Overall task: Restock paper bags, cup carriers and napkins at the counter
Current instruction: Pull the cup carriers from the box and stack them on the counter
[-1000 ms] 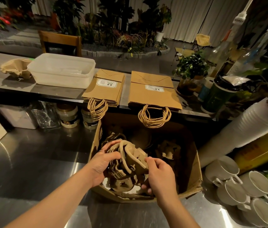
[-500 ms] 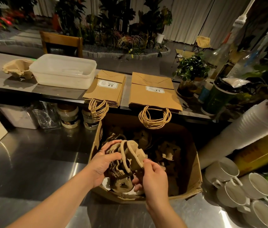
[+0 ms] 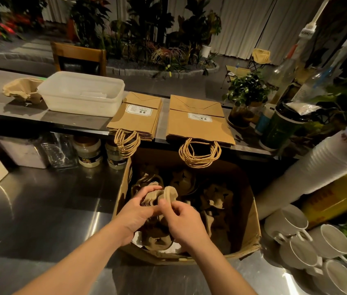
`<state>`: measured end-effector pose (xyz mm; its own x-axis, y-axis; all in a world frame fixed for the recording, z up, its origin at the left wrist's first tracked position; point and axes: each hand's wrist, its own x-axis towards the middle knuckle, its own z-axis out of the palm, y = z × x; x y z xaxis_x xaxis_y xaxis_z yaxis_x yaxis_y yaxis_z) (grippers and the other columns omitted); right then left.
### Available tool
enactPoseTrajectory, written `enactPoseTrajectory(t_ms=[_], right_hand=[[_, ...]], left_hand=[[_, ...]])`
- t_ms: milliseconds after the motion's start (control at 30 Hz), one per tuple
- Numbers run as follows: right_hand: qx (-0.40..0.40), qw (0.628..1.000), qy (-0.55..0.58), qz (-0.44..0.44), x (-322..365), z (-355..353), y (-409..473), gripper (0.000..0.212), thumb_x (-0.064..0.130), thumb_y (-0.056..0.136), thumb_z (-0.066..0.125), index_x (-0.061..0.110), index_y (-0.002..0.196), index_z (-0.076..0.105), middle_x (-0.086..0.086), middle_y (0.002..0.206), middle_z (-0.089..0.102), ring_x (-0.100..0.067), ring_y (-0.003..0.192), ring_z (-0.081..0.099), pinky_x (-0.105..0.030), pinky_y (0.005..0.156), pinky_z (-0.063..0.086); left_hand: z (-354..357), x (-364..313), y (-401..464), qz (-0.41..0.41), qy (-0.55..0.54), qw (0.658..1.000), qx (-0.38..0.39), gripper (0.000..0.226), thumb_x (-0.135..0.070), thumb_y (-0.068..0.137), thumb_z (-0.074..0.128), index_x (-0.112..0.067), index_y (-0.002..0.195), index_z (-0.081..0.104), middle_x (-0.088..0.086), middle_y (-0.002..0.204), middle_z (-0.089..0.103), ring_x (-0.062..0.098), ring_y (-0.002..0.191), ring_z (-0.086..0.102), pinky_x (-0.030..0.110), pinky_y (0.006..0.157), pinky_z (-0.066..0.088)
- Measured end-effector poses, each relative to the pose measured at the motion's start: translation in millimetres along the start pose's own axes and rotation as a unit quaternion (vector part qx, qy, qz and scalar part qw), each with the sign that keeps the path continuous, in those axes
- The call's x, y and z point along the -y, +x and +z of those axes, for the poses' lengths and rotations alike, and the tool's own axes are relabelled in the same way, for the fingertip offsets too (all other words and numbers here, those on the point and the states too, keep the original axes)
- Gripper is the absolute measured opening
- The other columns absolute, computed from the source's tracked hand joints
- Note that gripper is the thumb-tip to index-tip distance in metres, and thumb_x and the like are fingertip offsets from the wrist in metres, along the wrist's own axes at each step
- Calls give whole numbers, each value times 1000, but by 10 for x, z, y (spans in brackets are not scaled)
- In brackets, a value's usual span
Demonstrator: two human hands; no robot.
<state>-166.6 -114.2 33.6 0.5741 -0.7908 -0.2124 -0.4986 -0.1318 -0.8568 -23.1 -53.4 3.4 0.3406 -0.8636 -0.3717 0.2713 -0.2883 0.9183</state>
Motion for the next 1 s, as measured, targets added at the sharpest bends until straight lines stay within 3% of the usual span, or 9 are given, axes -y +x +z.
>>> enactPoseTrajectory(t_ms=[67,133,233,333,500,633,833,1000], right_hand=[[14,1000,15,-4,15,11,13,19,56,96,57,41,101,68,13,86,72,-1,83,70,-23,77,61],[3,1000,25,-14,53,-7,-6,18,47,98,59,39,113,64,18,92,69,8,87,67,-18,74,59],[-46,997,-26,-47,67,-62,-42,9,38,98,63,37,107,65,12,87,68,-2,81,68,-25,68,62],[-85,992,-62,-74,5,-155,-80,17,28,93,67,38,107,65,13,94,65,-6,84,65,-31,75,61],[-77,980,-101,-150,-148,-364,-128,36,18,89,72,51,100,60,28,106,55,2,103,56,-29,85,59],[-81,954,-190,-216,-301,-433,-118,32,16,87,75,41,106,65,40,108,46,3,111,48,-30,93,54],[-83,906,-270,-316,-467,-425,-122,39,19,81,84,36,112,68,21,120,54,-7,109,54,-29,84,57],[-59,901,-281,-326,-559,-474,-93,35,20,79,86,32,109,73,17,129,50,-3,122,49,-25,94,55]], left_hand=[[20,-3,-8,-1,22,1000,2,44,-18,95,70,-57,113,65,3,127,63,28,116,62,52,100,55],[20,-7,-17,-8,25,1000,4,40,-25,94,71,-58,115,64,3,129,61,29,119,60,53,102,53],[-6,-30,-9,-29,-1,1000,5,35,-35,88,75,-54,116,66,4,130,61,29,120,59,53,106,50],[-24,-49,11,-48,-39,998,-3,35,-43,80,76,-50,115,72,1,130,65,27,125,55,54,112,40],[-76,-33,73,-116,-115,987,8,47,-63,80,65,-38,119,75,10,128,71,37,124,62,62,111,41],[-85,-48,96,-151,-117,981,31,51,-66,85,55,-32,116,77,15,125,72,40,122,64,61,113,39],[-103,-50,100,-175,-109,978,44,72,-76,75,61,-22,119,77,20,128,69,43,125,60,61,115,37],[-132,-56,84,-181,-104,976,56,78,-79,73,67,-22,126,73,20,129,68,43,125,61,62,115,36]])
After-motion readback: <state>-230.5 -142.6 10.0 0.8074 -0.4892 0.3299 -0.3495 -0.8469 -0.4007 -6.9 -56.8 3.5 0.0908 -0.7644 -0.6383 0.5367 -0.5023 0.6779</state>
